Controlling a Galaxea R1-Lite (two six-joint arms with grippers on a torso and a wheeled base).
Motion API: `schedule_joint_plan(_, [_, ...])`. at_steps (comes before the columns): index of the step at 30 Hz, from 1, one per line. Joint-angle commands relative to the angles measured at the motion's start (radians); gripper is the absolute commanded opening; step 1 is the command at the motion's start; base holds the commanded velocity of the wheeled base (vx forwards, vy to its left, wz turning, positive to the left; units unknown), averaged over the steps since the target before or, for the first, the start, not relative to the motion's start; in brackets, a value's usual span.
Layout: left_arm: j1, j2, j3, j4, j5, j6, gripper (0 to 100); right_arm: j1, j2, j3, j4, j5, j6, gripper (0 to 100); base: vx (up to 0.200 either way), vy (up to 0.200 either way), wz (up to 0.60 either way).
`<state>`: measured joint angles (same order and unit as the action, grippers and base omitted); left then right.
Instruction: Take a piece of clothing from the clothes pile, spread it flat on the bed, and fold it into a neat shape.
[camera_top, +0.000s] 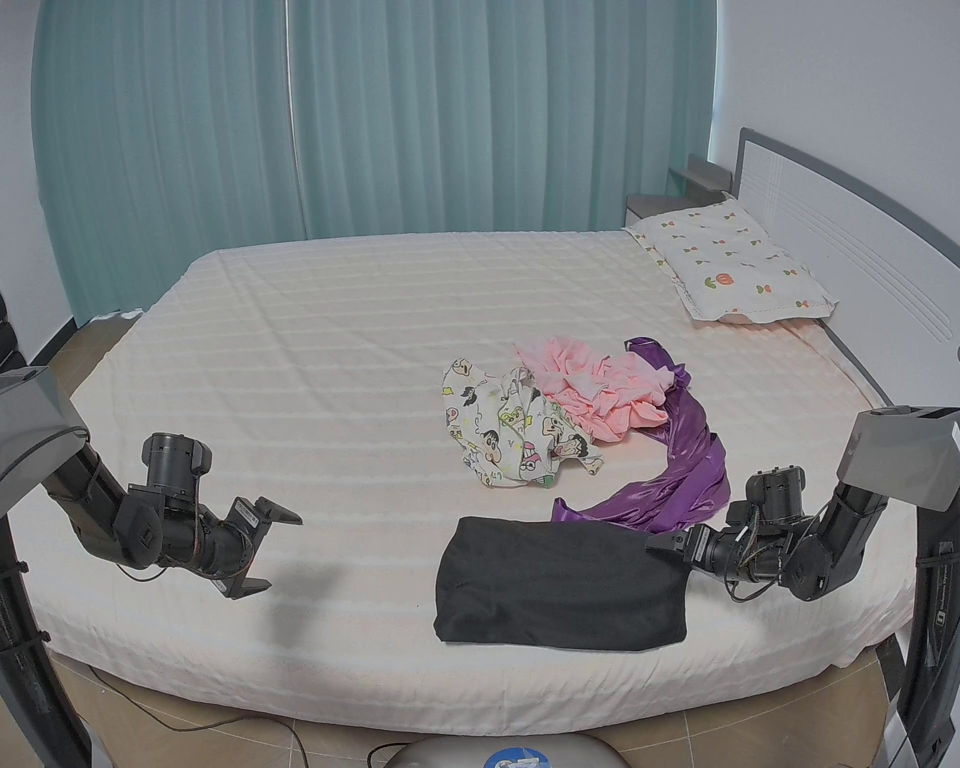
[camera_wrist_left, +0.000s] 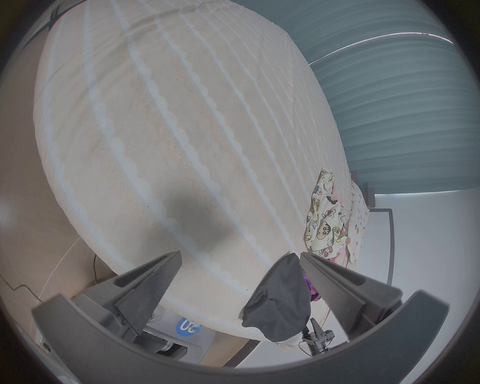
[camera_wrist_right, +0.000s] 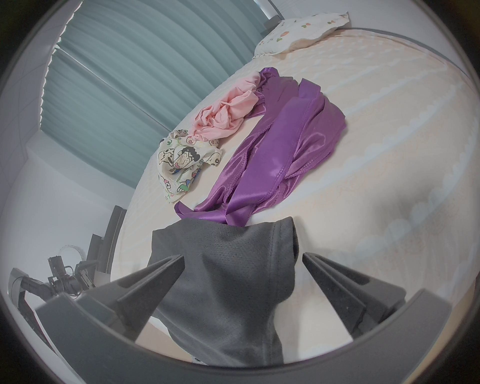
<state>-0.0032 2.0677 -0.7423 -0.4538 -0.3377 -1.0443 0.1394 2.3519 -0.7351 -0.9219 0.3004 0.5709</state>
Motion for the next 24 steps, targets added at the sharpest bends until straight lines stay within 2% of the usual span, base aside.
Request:
schedule_joint_plan(1, [0.0, 0.002, 0.0, 0.0, 0.0, 0.0, 100, -0.018, 0.032, -0.049, 0.015, 0.0, 0.029, 100, 0.0, 0.0, 0.0])
schedule_joint_plan(8, [0.0, 0.002, 0.0, 0.0, 0.0, 0.0, 100, -0.011, 0.049, -0.102, 0.032, -0.001, 0.121, 100, 0.0, 0.0, 0.0])
schedule_joint_plan(9, [0.0, 0.002, 0.0, 0.0, 0.002, 0.0, 100, -0.011, 0.047, -0.104, 0.035, -0.001, 0.127, 0, 0.0, 0.0, 0.0])
schedule_joint_plan(24, [0.0, 0.002, 0.0, 0.0, 0.002, 0.0, 100, -0.021, 0.029, -0.118, 0.034, -0.014, 0.158, 0, 0.0, 0.0, 0.0])
